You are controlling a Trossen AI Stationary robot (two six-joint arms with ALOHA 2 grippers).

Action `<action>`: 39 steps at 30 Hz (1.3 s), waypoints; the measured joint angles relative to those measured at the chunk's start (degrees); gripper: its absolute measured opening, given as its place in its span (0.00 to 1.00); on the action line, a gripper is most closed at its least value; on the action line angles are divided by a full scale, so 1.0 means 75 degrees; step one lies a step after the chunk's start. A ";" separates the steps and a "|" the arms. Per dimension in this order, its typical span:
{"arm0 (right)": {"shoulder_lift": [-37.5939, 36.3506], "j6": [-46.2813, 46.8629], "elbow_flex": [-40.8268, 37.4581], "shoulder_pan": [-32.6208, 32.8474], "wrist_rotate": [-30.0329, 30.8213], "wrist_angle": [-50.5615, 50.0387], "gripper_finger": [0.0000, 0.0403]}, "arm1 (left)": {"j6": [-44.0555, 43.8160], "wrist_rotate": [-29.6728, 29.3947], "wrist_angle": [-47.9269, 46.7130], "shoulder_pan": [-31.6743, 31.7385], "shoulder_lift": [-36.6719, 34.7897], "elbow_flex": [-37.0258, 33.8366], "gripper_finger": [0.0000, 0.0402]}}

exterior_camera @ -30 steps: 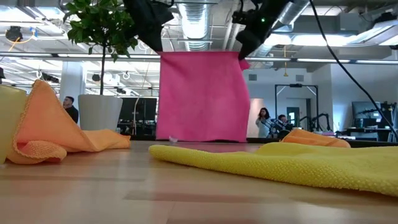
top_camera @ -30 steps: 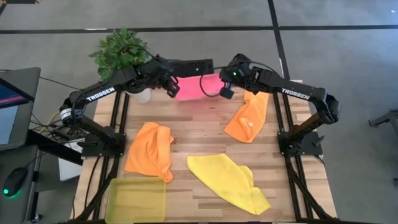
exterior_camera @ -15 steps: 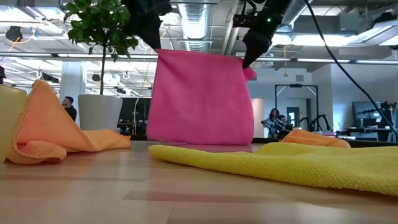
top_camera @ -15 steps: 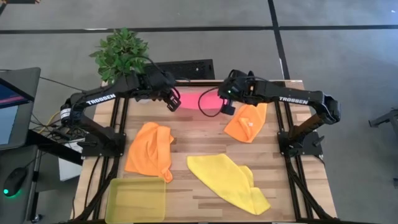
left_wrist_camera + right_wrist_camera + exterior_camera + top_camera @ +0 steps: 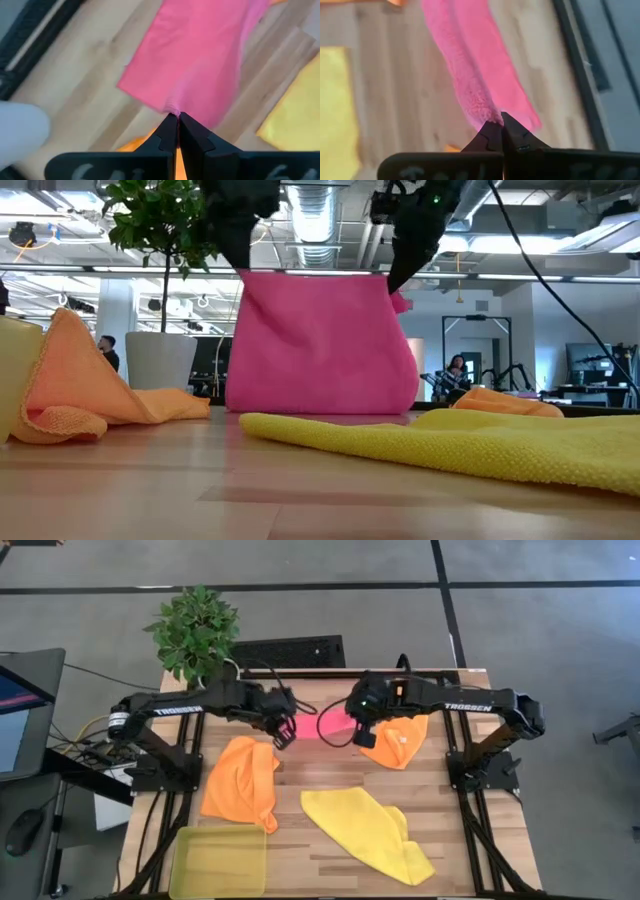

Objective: Fold microfiber towels
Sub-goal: Fold the pink microfiber towel

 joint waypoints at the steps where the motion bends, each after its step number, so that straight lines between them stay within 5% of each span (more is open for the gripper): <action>1: 0.0040 0.0001 -0.0116 0.0055 -0.0124 -0.0045 0.00 | -0.0063 0.0036 -0.0090 -0.0070 0.0093 -0.0003 0.00; 17: 0.0190 0.0798 -0.1137 0.0605 -0.0114 -0.0067 0.00 | -0.1559 0.0381 -0.0486 -0.0859 0.0975 0.0011 0.00; 39: 0.0193 0.0535 -0.2195 -0.0579 -0.0103 0.1812 0.01 | -0.1658 -0.0151 -0.0563 0.0244 0.2031 -0.0007 0.00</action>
